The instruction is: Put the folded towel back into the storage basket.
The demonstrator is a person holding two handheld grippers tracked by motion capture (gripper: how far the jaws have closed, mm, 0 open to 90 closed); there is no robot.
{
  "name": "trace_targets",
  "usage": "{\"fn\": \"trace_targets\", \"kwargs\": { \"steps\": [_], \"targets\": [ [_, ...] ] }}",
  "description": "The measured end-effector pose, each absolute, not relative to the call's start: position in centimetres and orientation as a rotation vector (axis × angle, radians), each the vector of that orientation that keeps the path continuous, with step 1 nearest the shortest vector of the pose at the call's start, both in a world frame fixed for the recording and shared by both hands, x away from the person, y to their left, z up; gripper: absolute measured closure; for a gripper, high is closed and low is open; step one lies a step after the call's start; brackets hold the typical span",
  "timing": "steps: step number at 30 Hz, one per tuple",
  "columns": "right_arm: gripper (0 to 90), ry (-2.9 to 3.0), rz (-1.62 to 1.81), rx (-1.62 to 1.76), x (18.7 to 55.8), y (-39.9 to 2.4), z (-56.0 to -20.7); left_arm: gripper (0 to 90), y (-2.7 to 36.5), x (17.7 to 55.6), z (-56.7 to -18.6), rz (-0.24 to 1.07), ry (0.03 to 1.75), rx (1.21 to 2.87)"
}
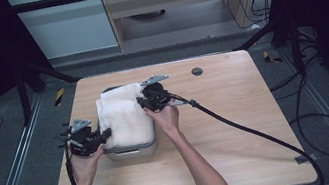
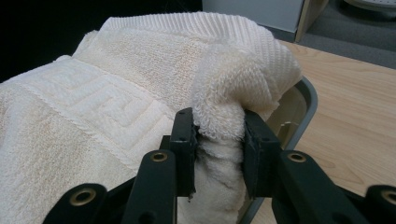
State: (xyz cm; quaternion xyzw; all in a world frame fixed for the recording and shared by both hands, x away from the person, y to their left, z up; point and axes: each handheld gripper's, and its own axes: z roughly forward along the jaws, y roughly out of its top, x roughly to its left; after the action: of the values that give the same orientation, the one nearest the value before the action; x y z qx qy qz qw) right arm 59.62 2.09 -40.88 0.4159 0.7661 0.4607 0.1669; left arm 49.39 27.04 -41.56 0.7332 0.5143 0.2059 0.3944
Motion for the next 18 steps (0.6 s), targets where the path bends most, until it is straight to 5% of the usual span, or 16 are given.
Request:
{"fn": "trace_targets", "kwargs": {
  "steps": [18],
  "targets": [
    [65.6,2.214,1.235,1.185,59.8,2.3,-42.7,69.6,26.9,50.1,-42.9,0.497,1.343,1.922]
  ]
}}
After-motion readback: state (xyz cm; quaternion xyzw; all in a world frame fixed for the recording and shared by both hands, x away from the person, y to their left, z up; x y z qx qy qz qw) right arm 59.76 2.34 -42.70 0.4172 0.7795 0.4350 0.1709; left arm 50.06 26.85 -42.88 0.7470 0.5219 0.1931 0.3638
